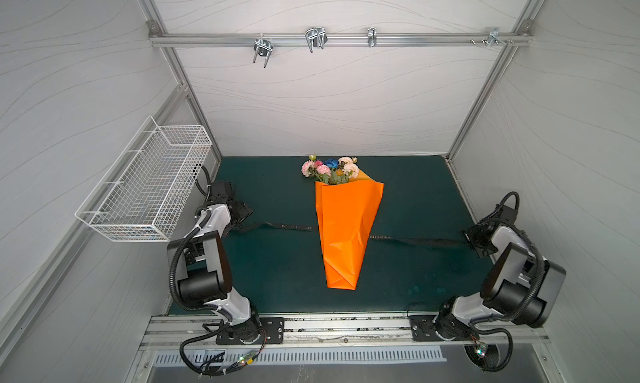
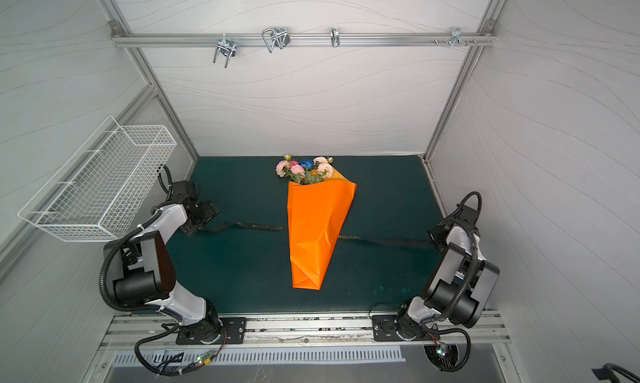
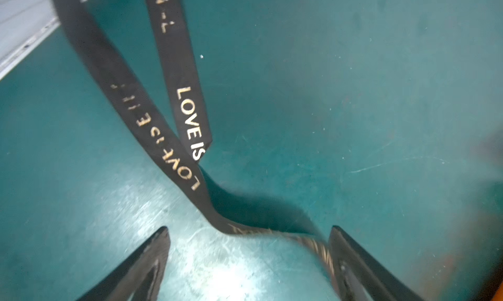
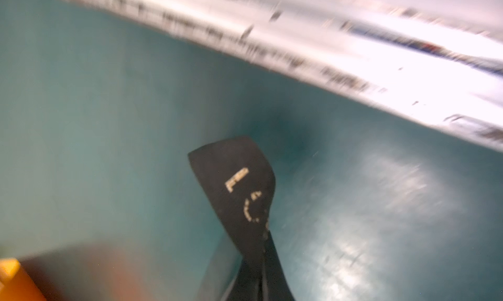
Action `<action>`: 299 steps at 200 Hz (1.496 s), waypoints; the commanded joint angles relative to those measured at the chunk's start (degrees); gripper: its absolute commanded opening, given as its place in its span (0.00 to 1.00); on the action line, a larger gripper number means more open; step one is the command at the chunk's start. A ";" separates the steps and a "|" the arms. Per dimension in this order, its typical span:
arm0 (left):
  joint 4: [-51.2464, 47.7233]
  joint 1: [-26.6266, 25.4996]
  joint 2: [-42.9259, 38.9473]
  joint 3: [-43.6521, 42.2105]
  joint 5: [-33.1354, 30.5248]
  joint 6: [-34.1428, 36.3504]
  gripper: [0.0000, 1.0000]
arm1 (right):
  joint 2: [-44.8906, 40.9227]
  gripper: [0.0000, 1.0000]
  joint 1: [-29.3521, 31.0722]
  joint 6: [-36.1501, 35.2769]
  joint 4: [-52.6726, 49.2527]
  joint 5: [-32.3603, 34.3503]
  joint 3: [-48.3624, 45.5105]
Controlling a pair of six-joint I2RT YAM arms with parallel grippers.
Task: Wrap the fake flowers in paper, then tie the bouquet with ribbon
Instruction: 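Pull the ribbon ends outward away from the cone with both grippers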
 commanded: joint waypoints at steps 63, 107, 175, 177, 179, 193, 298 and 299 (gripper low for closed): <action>-4.38 6.41 9.61 10.12 1.07 1.82 0.80 | 7.02 0.00 -0.26 2.85 5.19 -4.27 10.95; -5.98 6.88 11.19 11.21 -0.75 -0.28 0.72 | 7.67 0.00 -0.05 2.49 5.79 -4.48 11.02; -7.58 7.20 7.43 9.73 -16.04 -2.42 0.76 | 8.43 0.00 0.20 2.48 6.89 -5.81 10.90; -7.20 7.19 7.03 9.42 -16.32 -2.76 0.76 | 8.57 0.00 0.19 2.47 6.93 -5.95 10.89; -6.84 7.18 6.60 8.91 -16.88 -3.08 0.76 | 8.56 0.00 0.32 2.51 6.96 -5.94 10.89; -4.19 7.22 4.31 5.95 -19.51 -5.13 0.75 | 9.14 0.00 0.56 2.47 6.95 -6.27 11.04; 5.98 9.52 11.60 2.65 -11.02 -21.69 0.73 | 9.46 0.00 1.12 2.39 7.11 -7.38 10.89; 6.12 9.58 11.63 2.56 -10.73 -21.89 0.72 | 9.49 0.00 1.10 2.37 7.11 -7.40 10.93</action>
